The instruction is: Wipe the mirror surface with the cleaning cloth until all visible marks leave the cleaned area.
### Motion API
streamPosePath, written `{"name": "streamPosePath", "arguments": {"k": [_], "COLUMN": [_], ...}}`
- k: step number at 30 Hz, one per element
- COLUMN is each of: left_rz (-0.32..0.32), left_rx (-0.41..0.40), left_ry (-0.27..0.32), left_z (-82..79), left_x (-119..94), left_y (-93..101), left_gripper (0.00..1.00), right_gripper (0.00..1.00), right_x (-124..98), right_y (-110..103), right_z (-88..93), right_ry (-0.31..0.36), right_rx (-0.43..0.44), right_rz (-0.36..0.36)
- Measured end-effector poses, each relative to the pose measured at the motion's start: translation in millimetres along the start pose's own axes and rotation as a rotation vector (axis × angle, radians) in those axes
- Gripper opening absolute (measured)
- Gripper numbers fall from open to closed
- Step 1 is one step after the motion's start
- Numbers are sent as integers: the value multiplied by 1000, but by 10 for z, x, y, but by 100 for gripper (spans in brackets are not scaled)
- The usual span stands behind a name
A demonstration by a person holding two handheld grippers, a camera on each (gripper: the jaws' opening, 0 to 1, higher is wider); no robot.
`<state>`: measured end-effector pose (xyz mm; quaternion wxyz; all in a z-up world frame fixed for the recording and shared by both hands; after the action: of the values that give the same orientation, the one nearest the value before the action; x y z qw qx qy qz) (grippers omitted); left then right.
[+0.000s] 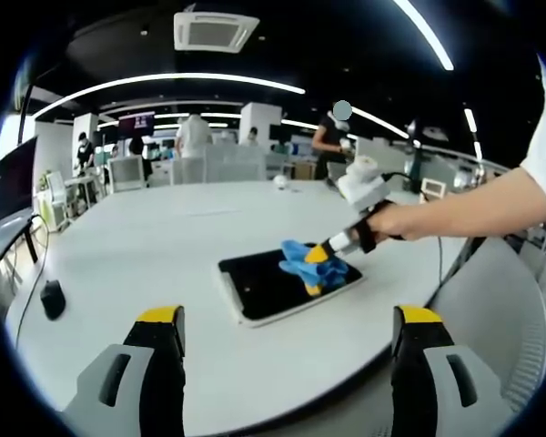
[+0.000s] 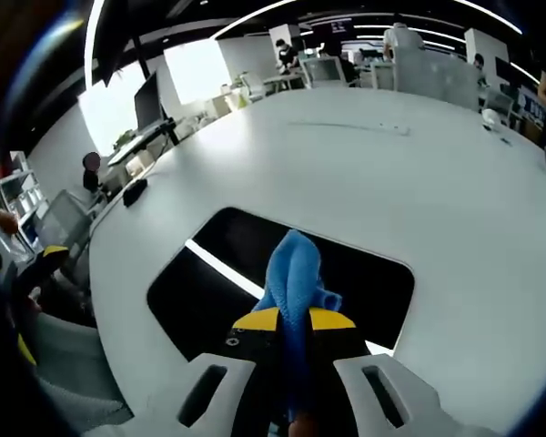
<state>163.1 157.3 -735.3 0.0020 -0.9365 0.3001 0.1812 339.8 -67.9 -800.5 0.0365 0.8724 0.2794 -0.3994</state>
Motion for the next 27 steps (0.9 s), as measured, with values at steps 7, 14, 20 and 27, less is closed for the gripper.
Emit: {"name": "streamPosePath", "arguments": {"k": [7, 14, 20, 27], "left_rz": [1, 1, -4, -3], "left_rx": [4, 3, 6, 6], "left_ry": [-2, -2, -1, -2], "left_z": [3, 5, 1, 2], "left_x": [-5, -6, -9, -4], "left_y": [4, 3, 0, -4], "left_gripper": [95, 94, 94, 94], "right_gripper": [5, 5, 5, 5], "right_x": [-39, -53, -79, -135], "right_y": [55, 75, 117, 213], "right_z": [34, 45, 62, 102], "right_ry": [1, 2, -7, -5], "right_rx": [8, 10, -5, 13], "right_rz": [10, 13, 21, 33]}}
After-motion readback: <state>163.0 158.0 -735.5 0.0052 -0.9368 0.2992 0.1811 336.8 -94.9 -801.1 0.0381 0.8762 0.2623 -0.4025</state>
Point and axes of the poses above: the point that each gripper's makers call its tool centre point, and the gripper's own axes: x roughly forward along the fingers, y roughly to its right, z roughly out of its underside, the point moved 7 cm from there along -x, roughly backward along the fingers, and after that the axes turned 2 degrees about z, right-handed, at the moved point
